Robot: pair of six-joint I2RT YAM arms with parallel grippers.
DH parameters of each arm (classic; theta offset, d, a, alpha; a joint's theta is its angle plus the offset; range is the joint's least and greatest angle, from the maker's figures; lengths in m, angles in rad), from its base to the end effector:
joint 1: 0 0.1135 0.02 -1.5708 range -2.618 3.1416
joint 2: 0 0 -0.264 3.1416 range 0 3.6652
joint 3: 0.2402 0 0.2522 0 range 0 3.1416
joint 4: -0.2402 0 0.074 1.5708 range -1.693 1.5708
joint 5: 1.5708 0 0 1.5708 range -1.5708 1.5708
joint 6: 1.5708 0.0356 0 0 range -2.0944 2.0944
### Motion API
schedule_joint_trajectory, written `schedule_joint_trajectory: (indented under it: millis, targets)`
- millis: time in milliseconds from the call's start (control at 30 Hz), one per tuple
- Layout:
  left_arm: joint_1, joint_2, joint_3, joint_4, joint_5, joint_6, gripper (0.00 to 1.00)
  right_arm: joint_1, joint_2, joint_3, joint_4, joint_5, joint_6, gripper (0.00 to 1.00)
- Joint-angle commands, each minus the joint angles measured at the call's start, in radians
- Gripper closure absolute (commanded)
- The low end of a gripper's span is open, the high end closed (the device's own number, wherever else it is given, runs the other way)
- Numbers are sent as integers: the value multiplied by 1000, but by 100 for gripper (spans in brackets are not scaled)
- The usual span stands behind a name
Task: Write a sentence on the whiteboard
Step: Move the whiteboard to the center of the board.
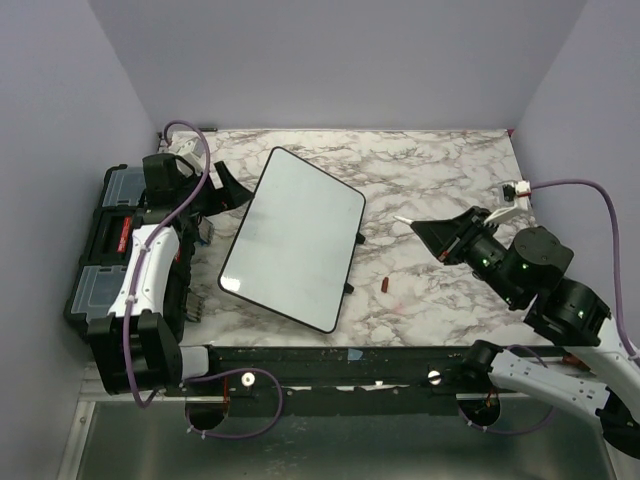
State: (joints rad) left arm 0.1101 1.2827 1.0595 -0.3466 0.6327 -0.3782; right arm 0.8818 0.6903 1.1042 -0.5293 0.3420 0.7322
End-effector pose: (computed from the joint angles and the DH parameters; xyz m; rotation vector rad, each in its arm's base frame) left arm 0.2842 0.0102 0.3155 -0.1424 2.1228 -0.8325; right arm 0.0877 0.0877 0.4227 0.1373 1.7605 0.9144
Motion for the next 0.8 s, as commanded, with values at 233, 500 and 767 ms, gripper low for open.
schedule_joint_trajectory:
  millis: [233, 500, 767]
  targets:
    - [8, 113, 50, 4, 71, 23, 19, -1, -59, -3, -35, 11, -37, 99]
    - [7, 145, 17, 22, 76, 39, 8, -1, -76, -19, -44, 17, -54, 99]
    - [7, 180, 1, 31, 85, 41, 10, -1, -81, -30, -44, 30, -66, 99]
